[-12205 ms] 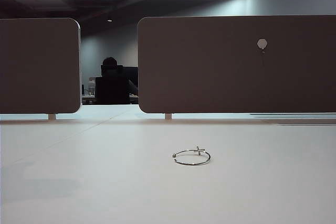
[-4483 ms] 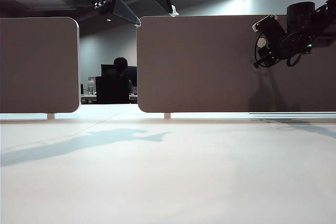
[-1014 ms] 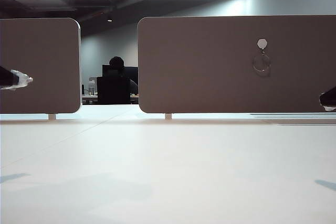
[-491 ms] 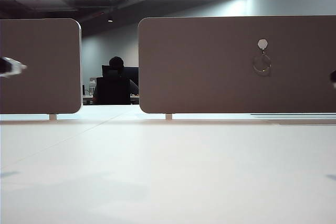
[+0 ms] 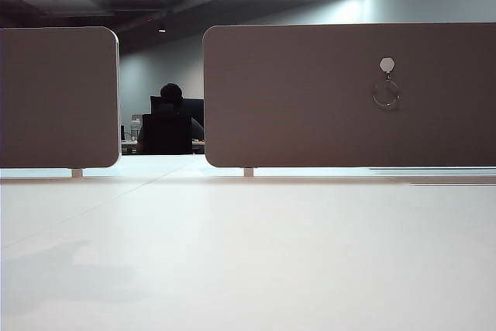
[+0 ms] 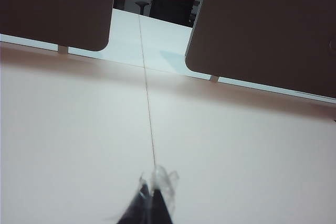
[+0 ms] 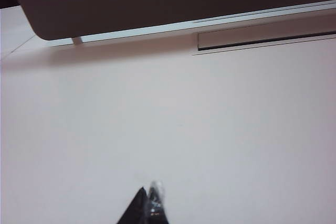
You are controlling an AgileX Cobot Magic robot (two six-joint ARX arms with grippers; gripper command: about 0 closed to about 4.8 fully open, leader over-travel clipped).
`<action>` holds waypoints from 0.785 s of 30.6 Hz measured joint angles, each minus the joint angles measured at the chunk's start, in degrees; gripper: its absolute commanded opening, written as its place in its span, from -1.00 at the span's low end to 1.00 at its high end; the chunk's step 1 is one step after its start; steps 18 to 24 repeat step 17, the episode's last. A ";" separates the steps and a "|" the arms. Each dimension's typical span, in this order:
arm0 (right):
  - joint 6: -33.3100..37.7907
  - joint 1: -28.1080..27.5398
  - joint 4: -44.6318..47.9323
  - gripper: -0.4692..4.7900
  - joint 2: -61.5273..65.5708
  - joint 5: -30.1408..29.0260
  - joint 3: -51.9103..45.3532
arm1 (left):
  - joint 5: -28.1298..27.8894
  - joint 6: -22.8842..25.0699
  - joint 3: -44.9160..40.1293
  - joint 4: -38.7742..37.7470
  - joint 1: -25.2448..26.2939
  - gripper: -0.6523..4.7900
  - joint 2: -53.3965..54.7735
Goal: Hang the earring on the hook.
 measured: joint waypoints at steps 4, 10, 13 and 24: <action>-0.02 0.35 0.02 -0.81 0.00 -0.07 0.00 | 0.28 0.00 0.00 -0.04 -0.02 -0.78 0.00; -0.02 1.09 0.02 -0.81 0.00 -0.15 0.00 | 0.35 0.00 0.00 -0.13 -0.02 -0.78 0.00; -0.02 1.05 0.02 -0.81 0.00 -0.13 0.00 | 0.39 0.00 0.00 -0.13 -0.02 -0.78 0.00; -0.02 0.98 0.02 -0.81 0.00 -0.15 0.00 | 0.44 0.00 0.00 -0.13 -0.02 -0.78 0.00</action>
